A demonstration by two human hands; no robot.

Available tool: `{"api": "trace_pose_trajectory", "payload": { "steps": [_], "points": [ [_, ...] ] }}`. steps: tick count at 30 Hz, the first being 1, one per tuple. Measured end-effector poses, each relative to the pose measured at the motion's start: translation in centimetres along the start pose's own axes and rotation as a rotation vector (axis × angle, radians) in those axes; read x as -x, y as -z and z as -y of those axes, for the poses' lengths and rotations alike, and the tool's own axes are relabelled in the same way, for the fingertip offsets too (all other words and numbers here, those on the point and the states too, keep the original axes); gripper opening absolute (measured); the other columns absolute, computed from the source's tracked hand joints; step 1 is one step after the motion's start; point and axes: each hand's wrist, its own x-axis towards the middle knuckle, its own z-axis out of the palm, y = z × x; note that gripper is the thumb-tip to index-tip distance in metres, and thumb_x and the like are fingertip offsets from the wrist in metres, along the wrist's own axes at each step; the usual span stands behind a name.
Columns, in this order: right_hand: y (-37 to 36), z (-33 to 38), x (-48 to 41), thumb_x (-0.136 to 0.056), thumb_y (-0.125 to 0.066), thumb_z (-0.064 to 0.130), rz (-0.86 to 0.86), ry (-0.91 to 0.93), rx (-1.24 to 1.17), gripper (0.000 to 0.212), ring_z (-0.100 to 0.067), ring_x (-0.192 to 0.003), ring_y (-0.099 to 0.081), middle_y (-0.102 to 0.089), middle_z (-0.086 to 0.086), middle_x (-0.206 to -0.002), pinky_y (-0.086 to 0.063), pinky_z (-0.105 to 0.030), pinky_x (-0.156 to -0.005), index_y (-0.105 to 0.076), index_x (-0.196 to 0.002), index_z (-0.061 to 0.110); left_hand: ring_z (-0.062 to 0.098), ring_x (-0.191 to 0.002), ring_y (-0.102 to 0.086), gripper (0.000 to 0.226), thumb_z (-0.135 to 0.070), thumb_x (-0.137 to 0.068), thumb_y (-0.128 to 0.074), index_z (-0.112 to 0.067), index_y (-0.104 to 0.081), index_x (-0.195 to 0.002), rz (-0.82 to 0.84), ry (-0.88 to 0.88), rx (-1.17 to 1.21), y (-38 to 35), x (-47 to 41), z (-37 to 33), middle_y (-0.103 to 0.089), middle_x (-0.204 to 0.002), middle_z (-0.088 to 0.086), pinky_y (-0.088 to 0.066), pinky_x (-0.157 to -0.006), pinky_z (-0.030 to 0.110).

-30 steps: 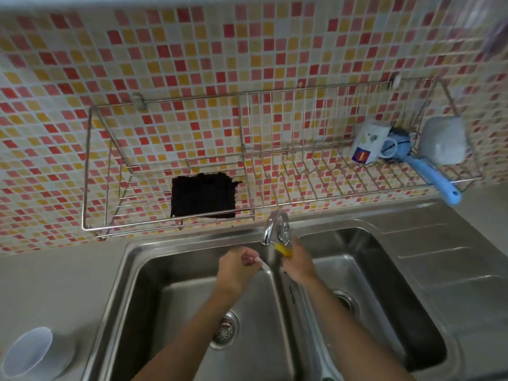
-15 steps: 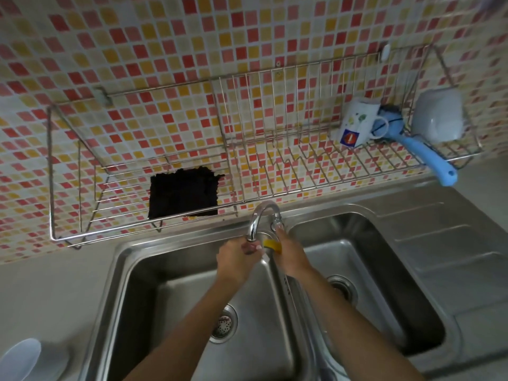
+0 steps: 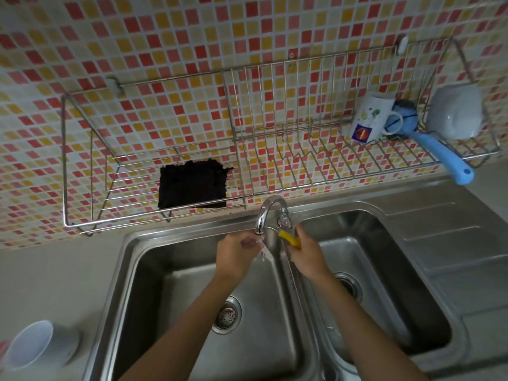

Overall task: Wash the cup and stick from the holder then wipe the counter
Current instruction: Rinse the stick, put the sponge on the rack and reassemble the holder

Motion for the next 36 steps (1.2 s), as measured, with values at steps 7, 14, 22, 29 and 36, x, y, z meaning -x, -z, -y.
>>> {"api": "trace_pose_trajectory", "payload": {
  "steps": [7, 14, 22, 29, 36],
  "points": [
    [0.6, -1.6, 2.6, -0.095, -0.057, 0.011, -0.003, -0.134, -0.134, 0.065, -0.015, -0.083, -0.058, -0.058, -0.008, -0.118, -0.051, -0.026, -0.071, -0.026, -0.151, 0.023, -0.016, -0.063, -0.062, 0.016, -0.003, -0.082, -0.074, -0.005, -0.076, -0.098, 0.027, 0.041, 0.044, -1.1, 0.2, -0.4, -0.074, -0.090, 0.002, -0.052, -0.068, 0.007],
    [0.4, -2.6, 2.7, -0.095, -0.039, 0.003, -0.053, -0.420, -0.687, 0.056, -0.023, -0.077, -0.060, -0.064, -0.008, -0.115, -0.051, -0.035, -0.069, -0.049, -0.131, 0.045, 0.007, -0.084, -0.072, 0.017, -0.011, -0.082, -0.077, -0.013, -0.077, -0.099, 0.010, 0.085, 0.109, 0.0, 0.3, 0.9, -0.077, -0.094, 0.002, -0.058, -0.081, 0.027],
    [-0.4, -0.5, 3.4, -0.098, -0.038, 0.016, 0.117, -0.654, -1.183, 0.034, -0.028, -0.080, -0.062, -0.064, -0.018, -0.108, -0.053, -0.043, -0.075, -0.057, -0.125, 0.025, 0.009, -0.080, -0.071, 0.017, -0.005, -0.081, -0.076, -0.010, -0.076, -0.097, 0.055, 0.069, 0.148, 0.0, 0.2, 0.4, -0.077, -0.092, 0.004, -0.055, -0.074, 0.013],
    [-2.1, 1.6, 3.5, -0.096, -0.050, 0.008, 0.327, -0.560, -1.112, 0.025, -0.033, -0.079, -0.065, -0.060, -0.027, -0.114, -0.055, -0.049, -0.077, -0.049, -0.119, 0.016, 0.003, -0.082, -0.070, 0.016, -0.013, -0.082, -0.076, -0.015, -0.075, -0.098, -0.022, 0.046, 0.031, 3.1, 0.7, 2.8, -0.075, -0.093, -0.004, -0.051, -0.075, 0.007],
    [-3.7, 4.5, 2.9, -0.098, -0.051, 0.016, 0.376, -0.461, -0.916, 0.030, -0.015, -0.062, -0.055, -0.066, -0.012, -0.100, -0.048, -0.029, -0.055, -0.056, -0.124, 0.031, -0.002, -0.079, -0.067, 0.018, -0.015, -0.082, -0.076, -0.011, -0.074, -0.100, -0.157, 0.151, 0.001, 8.1, 3.0, 6.8, -0.074, -0.088, -0.002, -0.047, -0.074, 0.007]
  ]
}}
